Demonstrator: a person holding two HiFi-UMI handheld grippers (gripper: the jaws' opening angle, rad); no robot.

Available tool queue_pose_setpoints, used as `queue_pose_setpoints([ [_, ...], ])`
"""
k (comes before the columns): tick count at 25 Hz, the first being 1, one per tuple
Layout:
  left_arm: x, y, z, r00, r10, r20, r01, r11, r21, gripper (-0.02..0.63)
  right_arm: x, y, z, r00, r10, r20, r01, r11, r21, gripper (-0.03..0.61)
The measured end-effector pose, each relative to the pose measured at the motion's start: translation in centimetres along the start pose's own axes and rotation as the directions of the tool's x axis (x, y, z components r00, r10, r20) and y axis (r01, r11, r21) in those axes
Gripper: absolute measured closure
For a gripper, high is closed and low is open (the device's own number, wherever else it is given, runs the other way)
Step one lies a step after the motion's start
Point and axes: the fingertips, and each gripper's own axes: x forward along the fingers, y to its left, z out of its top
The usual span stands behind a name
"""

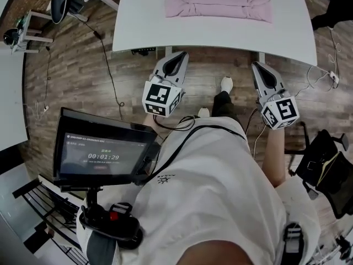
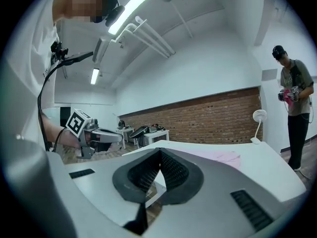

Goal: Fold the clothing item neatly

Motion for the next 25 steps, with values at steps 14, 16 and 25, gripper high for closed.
queue_pose_setpoints([
  [14, -8.4, -6.0, -1.3, 0.995, -0.074, 0.064, 0.074, 0.997, -0.003, 0.612, -12.0, 5.4, 0.3, 0.984, -0.173, 0.048, 0.173, 0.985, 0.002, 0.575],
  [16, -8.6, -6.9, -1.2, 0.994, -0.082, 0.067, 0.082, 0.997, -0.005, 0.612, -12.8, 5.6, 0.5, 0.983, -0.175, 0.051, 0.175, 0.985, -0.002, 0.575],
  [25, -9.8, -10.0, -1.5, 0.997, -0.054, 0.046, 0.055, 0.998, -0.023, 0.612, -14.9, 6.3, 0.4, 0.991, -0.125, 0.043, 0.125, 0.992, -0.011, 0.575],
])
